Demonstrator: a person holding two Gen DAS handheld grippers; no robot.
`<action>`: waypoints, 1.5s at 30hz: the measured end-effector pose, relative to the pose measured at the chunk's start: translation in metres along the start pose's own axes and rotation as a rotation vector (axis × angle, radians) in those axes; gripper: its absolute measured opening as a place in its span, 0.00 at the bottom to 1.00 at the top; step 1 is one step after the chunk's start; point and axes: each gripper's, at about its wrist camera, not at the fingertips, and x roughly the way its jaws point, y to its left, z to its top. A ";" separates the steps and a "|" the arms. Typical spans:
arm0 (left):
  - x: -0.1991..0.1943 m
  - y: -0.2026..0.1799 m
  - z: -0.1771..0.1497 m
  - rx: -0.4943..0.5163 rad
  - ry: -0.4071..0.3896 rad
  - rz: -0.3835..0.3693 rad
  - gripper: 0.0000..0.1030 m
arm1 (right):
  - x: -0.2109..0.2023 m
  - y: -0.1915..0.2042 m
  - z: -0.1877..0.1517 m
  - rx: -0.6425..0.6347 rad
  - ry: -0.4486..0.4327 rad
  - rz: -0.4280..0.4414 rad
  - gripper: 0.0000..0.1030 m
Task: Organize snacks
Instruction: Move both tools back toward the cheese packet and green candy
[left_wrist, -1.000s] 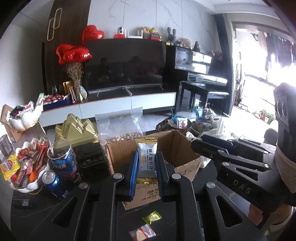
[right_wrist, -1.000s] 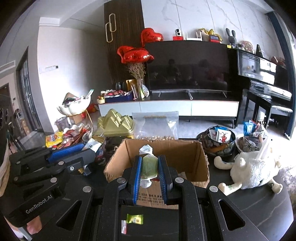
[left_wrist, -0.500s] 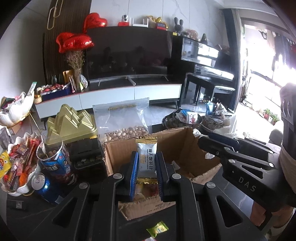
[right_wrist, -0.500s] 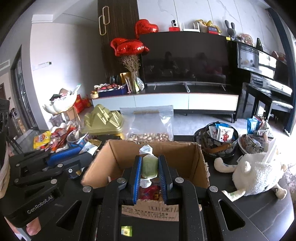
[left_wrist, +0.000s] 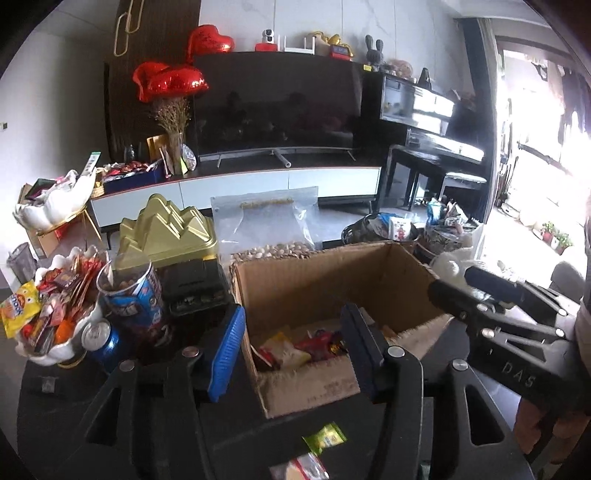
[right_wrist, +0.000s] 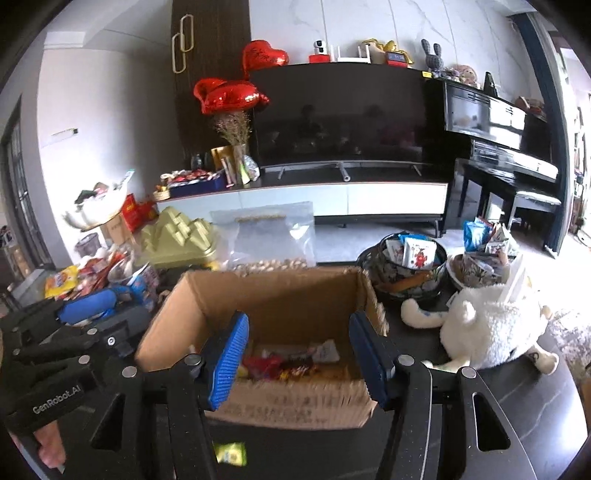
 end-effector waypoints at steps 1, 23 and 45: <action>-0.005 -0.001 -0.002 0.002 -0.003 -0.002 0.53 | -0.006 0.001 -0.003 0.003 0.000 0.007 0.57; -0.088 -0.018 -0.099 -0.035 0.008 0.037 0.62 | -0.079 0.017 -0.107 0.035 0.092 0.019 0.64; -0.112 -0.027 -0.149 -0.108 0.102 0.051 0.65 | -0.113 0.016 -0.142 0.059 0.103 0.056 0.65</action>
